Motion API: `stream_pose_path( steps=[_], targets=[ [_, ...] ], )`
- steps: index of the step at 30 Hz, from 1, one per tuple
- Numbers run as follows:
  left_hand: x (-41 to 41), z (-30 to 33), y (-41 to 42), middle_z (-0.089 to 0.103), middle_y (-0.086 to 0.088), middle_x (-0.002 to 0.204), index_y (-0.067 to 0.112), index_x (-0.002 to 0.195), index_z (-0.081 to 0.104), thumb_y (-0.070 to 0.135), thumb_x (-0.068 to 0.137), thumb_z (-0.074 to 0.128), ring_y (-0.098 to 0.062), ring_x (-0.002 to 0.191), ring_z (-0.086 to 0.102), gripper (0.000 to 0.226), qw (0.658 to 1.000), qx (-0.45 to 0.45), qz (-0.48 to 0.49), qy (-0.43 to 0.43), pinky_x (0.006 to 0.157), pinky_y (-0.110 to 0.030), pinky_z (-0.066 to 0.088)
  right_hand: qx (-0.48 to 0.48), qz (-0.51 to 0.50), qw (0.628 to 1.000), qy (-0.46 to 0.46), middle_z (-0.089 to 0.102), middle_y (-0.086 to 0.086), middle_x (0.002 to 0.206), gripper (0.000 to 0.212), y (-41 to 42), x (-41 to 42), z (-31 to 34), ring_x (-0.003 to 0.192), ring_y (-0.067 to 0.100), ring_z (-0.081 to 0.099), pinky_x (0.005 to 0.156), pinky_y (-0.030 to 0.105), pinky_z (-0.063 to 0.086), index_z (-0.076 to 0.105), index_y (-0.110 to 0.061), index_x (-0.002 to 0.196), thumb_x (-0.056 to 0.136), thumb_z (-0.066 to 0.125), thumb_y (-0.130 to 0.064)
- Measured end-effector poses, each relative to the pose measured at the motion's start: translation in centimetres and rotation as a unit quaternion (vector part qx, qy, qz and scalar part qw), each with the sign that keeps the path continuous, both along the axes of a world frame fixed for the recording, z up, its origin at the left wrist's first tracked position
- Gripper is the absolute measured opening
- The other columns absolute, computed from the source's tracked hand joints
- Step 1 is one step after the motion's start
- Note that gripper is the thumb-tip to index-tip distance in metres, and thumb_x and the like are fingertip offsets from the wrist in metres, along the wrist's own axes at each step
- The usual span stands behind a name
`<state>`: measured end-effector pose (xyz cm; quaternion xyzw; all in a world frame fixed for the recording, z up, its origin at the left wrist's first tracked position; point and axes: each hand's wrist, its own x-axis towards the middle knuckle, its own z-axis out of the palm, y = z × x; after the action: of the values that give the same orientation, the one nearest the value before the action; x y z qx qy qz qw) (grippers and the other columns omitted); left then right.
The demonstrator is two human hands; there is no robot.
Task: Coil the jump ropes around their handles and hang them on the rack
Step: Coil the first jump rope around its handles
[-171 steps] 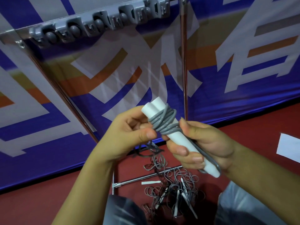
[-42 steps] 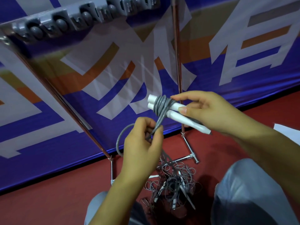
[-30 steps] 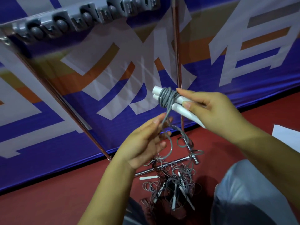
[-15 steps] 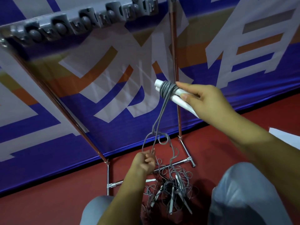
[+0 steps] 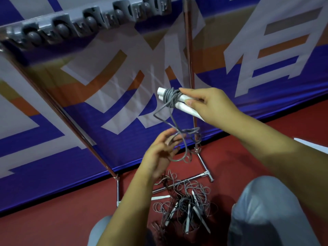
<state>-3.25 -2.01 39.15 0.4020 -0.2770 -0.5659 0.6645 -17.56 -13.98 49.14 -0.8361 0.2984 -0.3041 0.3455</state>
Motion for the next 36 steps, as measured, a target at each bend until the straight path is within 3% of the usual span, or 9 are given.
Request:
stream_pose_path(
  steps=[2,5,10,13,19,22,28,32,36],
  targets=[
    [0.4,0.5,-0.2,0.068,-0.015,0.076,0.011,0.114,0.06,0.016,0.081,0.054,-0.028,0.081,0.067,0.033,0.996,-0.001,0.019,0.084,0.082,-0.042,0.054,0.001,0.011,1.0,-0.011,0.06,-0.004,0.13,0.039,-0.1,0.1,0.4,0.12,0.007,0.052,0.088,0.005,0.035,0.055,-0.025,0.132,0.095,0.055,-0.016],
    [0.5,1.0,-0.9,0.062,-0.007,0.055,0.02,0.13,0.051,0.019,0.097,0.042,-0.024,0.064,0.064,0.035,0.994,0.087,-0.022,-0.068,0.08,-0.042,0.053,0.006,0.026,0.999,-0.024,0.061,-0.005,0.129,0.039,-0.3,0.4,1.0,0.12,0.006,0.053,0.094,0.012,0.037,0.056,-0.025,0.132,0.094,0.056,-0.016],
    [-0.1,3.5,-1.9,0.056,0.005,0.129,0.042,0.123,0.055,-0.009,0.085,0.052,-0.001,0.114,0.054,0.064,0.911,0.084,-0.109,-0.39,0.099,-0.031,0.047,0.021,0.053,0.998,-0.037,0.062,-0.005,0.127,0.038,-0.2,1.0,1.4,0.12,0.006,0.054,0.102,0.02,0.039,0.057,-0.022,0.131,0.094,0.055,-0.013],
    [-0.3,4.0,-2.2,0.036,0.012,0.146,0.042,0.119,0.053,-0.014,0.082,0.058,0.018,0.114,0.046,0.068,0.934,0.025,-0.136,-0.33,0.092,-0.02,0.048,0.029,0.064,0.996,-0.049,0.063,-0.005,0.125,0.038,-0.1,1.3,1.6,0.118,0.006,0.055,0.102,0.023,0.041,0.058,-0.023,0.13,0.094,0.055,-0.012],
    [0.3,2.5,-2.3,0.066,0.006,0.119,0.023,0.091,0.075,0.013,0.069,0.077,-0.018,0.119,0.056,0.024,0.958,-0.078,-0.174,-0.214,0.097,-0.032,0.046,0.06,0.087,0.989,-0.103,0.062,-0.019,0.102,0.038,-0.5,0.7,2.3,0.085,-0.023,0.055,0.079,0.001,0.04,0.057,-0.01,0.129,0.093,0.052,0.002],
    [0.7,1.3,-2.2,0.068,-0.004,0.105,0.008,0.091,0.067,0.022,0.066,0.085,-0.025,0.108,0.063,0.033,0.972,-0.077,-0.156,-0.156,0.093,-0.037,0.048,0.064,0.073,0.989,-0.109,0.063,-0.011,0.107,0.038,-1.2,0.5,2.3,0.086,-0.019,0.057,0.081,0.005,0.045,0.056,-0.008,0.129,0.093,0.053,0.001],
    [1.3,0.9,-1.8,0.049,-0.002,0.065,0.016,0.082,0.054,0.004,0.065,0.081,-0.009,0.048,0.05,0.034,0.989,0.007,0.079,-0.125,0.046,-0.02,0.045,0.108,0.038,0.982,-0.15,0.069,-0.017,0.086,0.039,-2.5,-0.5,2.3,0.072,-0.001,0.066,0.072,0.018,0.055,0.057,-0.028,0.121,0.093,0.056,-0.001],
    [2.8,0.3,-1.6,0.037,0.005,0.057,0.031,0.121,0.048,0.001,0.085,0.065,-0.005,0.046,0.034,0.05,0.962,0.047,0.188,-0.193,0.044,-0.018,0.035,0.14,0.024,0.978,-0.155,0.07,-0.012,0.092,0.035,-2.6,-0.7,1.2,0.072,-0.002,0.066,0.068,0.018,0.053,0.061,-0.029,0.117,0.092,0.058,-0.005],
    [3.7,-0.5,-1.3,0.036,0.005,0.056,0.017,0.087,0.061,0.005,0.084,0.061,-0.01,0.053,0.027,0.012,0.974,0.044,0.188,-0.115,0.042,-0.016,0.03,0.156,-0.006,0.976,-0.153,0.071,-0.004,0.096,0.034,-2.9,-0.7,0.6,0.065,0.005,0.067,0.065,0.019,0.054,0.062,-0.018,0.125,0.093,0.057,-0.006]
  ],
)
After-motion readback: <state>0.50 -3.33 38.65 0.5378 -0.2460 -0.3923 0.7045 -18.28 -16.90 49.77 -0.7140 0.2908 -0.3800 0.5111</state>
